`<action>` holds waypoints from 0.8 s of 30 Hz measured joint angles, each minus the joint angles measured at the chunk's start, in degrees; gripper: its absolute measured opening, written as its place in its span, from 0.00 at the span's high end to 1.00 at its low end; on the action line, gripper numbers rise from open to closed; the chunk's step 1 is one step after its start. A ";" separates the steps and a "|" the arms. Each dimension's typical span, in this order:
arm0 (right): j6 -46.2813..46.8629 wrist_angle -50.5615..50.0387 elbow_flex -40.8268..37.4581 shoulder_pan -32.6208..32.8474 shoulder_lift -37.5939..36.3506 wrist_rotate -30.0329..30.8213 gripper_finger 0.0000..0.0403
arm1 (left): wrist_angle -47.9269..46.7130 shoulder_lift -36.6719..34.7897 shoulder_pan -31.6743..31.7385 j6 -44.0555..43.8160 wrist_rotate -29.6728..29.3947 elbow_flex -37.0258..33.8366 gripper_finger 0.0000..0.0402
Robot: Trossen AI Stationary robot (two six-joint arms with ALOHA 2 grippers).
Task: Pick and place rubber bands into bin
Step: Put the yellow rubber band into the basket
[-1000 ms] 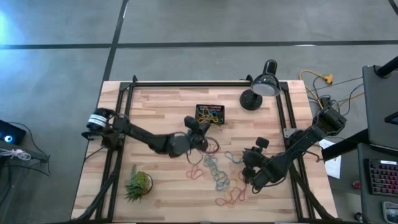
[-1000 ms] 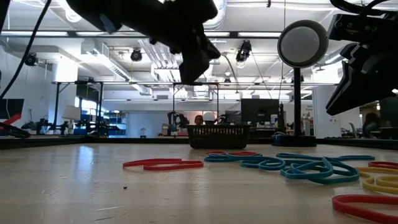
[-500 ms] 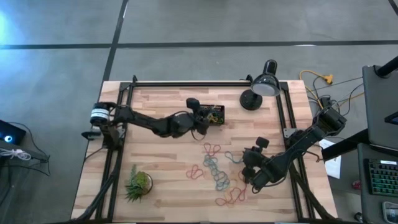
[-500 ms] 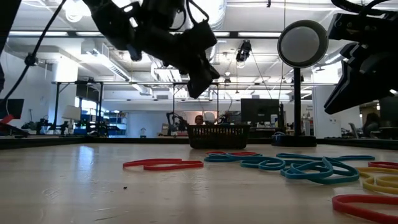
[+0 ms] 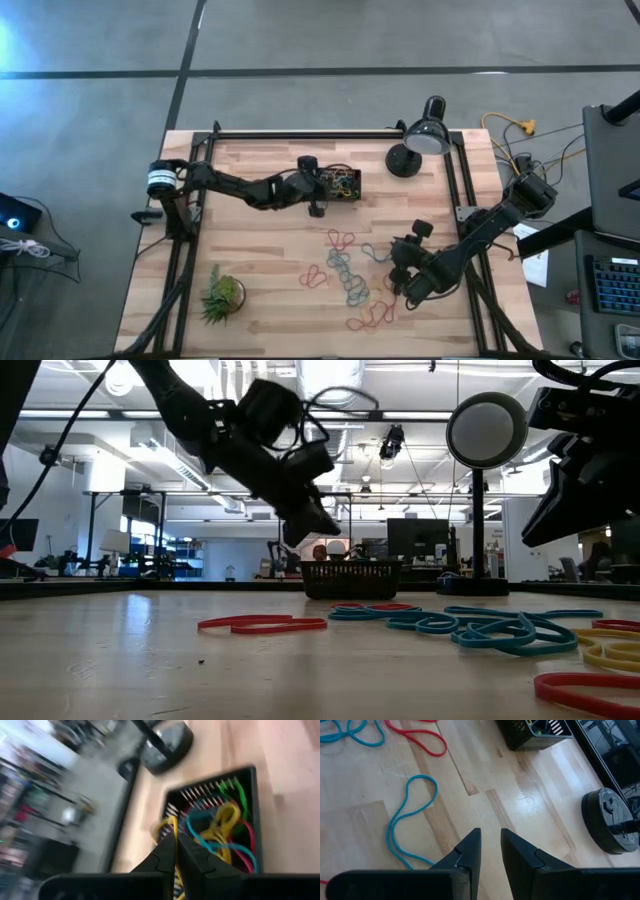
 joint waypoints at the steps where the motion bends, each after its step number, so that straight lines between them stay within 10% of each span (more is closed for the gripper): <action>1: 0.11 0.03 -0.02 0.01 0.00 0.00 0.83 | -1.56 0.00 0.76 -1.73 1.26 0.00 1.00; 16: 0.28 1.46 -0.07 -0.04 0.00 0.00 0.83 | -9.11 0.00 5.84 -13.49 22.18 1.53 1.00; 24: -0.16 1.91 0.12 -0.15 0.02 0.00 0.83 | -10.51 0.01 6.37 -14.57 23.59 1.83 0.96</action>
